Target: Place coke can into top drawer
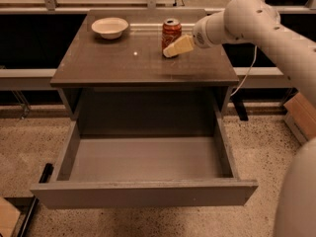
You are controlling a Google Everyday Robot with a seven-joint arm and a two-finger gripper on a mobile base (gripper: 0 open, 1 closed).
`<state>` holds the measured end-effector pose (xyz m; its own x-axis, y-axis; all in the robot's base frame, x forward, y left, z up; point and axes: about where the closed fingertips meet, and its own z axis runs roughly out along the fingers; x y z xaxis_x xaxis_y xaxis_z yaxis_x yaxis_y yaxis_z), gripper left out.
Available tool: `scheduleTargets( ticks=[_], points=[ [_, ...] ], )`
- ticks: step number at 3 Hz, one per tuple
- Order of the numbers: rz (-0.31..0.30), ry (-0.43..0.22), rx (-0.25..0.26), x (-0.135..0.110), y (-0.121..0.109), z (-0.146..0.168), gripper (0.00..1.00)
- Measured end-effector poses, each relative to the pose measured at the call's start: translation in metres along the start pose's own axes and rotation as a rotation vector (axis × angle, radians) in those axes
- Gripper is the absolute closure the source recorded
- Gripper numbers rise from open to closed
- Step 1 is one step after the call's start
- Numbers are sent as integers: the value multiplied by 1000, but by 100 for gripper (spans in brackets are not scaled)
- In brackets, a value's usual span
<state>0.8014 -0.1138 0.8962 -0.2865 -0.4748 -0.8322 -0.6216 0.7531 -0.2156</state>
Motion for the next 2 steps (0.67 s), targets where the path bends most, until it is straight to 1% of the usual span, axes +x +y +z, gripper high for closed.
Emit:
scheduleTargets(
  ticks=[1, 2],
  points=[
    [25, -40, -51, -8, -7, 48, 0],
    [52, -89, -101, -20, -12, 81, 26]
  ],
)
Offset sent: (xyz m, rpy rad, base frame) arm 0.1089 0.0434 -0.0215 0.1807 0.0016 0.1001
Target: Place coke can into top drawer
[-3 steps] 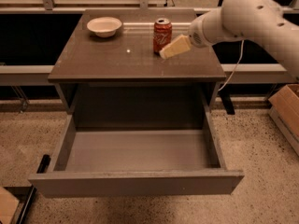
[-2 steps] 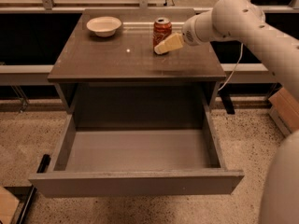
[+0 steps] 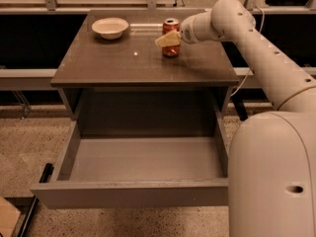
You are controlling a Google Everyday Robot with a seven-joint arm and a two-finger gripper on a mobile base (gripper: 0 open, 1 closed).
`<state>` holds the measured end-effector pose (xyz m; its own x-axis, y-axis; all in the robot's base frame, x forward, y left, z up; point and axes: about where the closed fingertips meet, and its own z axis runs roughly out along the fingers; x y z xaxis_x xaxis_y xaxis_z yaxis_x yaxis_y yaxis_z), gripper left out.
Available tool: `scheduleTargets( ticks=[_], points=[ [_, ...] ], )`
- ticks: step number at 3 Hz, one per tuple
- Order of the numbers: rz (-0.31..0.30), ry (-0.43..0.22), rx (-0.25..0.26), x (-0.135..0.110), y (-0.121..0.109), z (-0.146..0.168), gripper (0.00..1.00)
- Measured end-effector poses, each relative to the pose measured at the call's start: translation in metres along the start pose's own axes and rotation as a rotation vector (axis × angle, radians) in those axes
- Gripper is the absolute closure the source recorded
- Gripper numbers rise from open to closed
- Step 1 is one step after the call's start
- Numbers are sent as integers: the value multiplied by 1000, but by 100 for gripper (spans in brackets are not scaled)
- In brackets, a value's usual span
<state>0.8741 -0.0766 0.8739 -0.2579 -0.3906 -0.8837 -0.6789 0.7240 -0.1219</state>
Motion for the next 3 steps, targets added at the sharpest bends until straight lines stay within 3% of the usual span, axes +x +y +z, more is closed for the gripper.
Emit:
scheduleTargets(
  ticks=[1, 2, 3],
  points=[
    [5, -23, -21, -6, -1, 10, 50],
    [-20, -42, 17, -19, -5, -16, 80],
    [-58, -27, 49, -23, 9, -59, 100]
  ],
)
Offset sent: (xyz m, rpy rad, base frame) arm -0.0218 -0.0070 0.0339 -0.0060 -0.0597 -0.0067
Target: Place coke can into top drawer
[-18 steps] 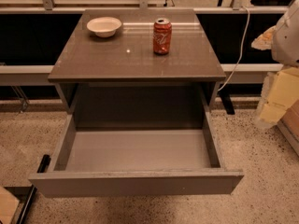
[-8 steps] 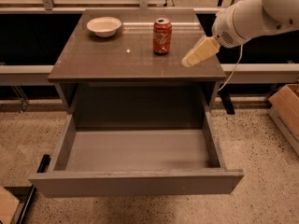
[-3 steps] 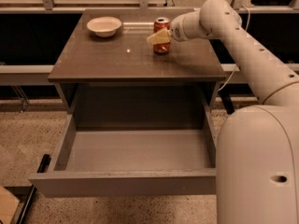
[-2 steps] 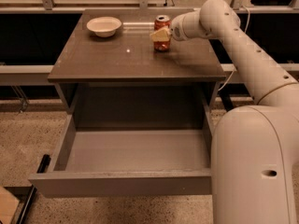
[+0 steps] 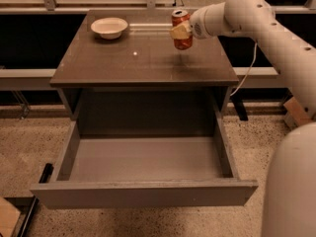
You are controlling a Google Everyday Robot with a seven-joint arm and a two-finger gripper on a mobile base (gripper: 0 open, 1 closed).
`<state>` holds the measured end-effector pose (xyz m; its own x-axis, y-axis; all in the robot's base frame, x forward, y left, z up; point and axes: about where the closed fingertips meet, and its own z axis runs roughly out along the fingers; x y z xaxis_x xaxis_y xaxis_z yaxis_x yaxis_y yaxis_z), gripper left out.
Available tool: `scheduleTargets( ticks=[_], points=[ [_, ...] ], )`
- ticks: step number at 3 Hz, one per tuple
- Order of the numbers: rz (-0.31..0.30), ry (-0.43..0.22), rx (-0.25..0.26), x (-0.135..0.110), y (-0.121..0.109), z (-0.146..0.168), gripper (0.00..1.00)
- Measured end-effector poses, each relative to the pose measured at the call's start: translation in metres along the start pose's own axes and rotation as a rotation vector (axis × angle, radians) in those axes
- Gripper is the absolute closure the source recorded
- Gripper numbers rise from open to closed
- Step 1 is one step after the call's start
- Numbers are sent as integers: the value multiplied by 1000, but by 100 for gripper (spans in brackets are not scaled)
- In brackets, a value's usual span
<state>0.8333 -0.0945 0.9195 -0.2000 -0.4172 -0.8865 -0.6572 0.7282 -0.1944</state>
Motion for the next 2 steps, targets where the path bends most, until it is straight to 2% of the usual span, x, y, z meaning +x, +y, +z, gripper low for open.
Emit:
scheduleTargets(
  ticks=[1, 2],
  points=[
    [-67, 3, 47, -17, 19, -68, 100],
    [-95, -22, 86, -37, 57, -139, 100]
  ],
)
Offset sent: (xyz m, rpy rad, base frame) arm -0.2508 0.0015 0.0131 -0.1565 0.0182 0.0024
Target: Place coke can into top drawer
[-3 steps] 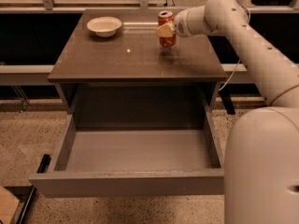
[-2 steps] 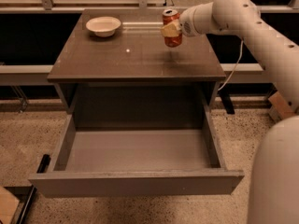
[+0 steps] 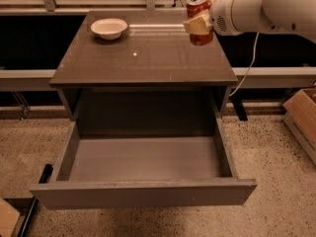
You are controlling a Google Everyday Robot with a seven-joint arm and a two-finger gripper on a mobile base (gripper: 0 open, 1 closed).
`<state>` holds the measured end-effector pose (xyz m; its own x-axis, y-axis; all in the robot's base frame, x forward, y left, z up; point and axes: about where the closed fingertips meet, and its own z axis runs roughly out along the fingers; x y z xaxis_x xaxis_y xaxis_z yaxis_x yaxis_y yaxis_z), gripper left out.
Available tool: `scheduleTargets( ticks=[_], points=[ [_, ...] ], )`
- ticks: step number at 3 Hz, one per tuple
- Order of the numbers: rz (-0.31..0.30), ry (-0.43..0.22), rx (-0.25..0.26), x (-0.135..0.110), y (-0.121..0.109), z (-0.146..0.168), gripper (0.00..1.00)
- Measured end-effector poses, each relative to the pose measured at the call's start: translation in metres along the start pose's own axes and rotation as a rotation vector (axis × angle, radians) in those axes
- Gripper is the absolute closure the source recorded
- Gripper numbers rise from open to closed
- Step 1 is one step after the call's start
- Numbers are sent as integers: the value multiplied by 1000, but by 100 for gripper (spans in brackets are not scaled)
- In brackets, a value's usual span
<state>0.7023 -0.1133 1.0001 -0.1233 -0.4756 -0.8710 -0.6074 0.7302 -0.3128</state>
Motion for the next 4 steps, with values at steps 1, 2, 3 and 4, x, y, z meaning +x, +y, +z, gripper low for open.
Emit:
scheduleTargets(
  ticks=[1, 2, 3, 4],
  points=[
    [50, 9, -31, 13, 56, -40, 100],
    [74, 65, -71, 48, 82, -36, 100],
    [76, 66, -88, 47, 83, -31, 100],
    [106, 78, -204, 73, 120, -27, 100]
  ],
)
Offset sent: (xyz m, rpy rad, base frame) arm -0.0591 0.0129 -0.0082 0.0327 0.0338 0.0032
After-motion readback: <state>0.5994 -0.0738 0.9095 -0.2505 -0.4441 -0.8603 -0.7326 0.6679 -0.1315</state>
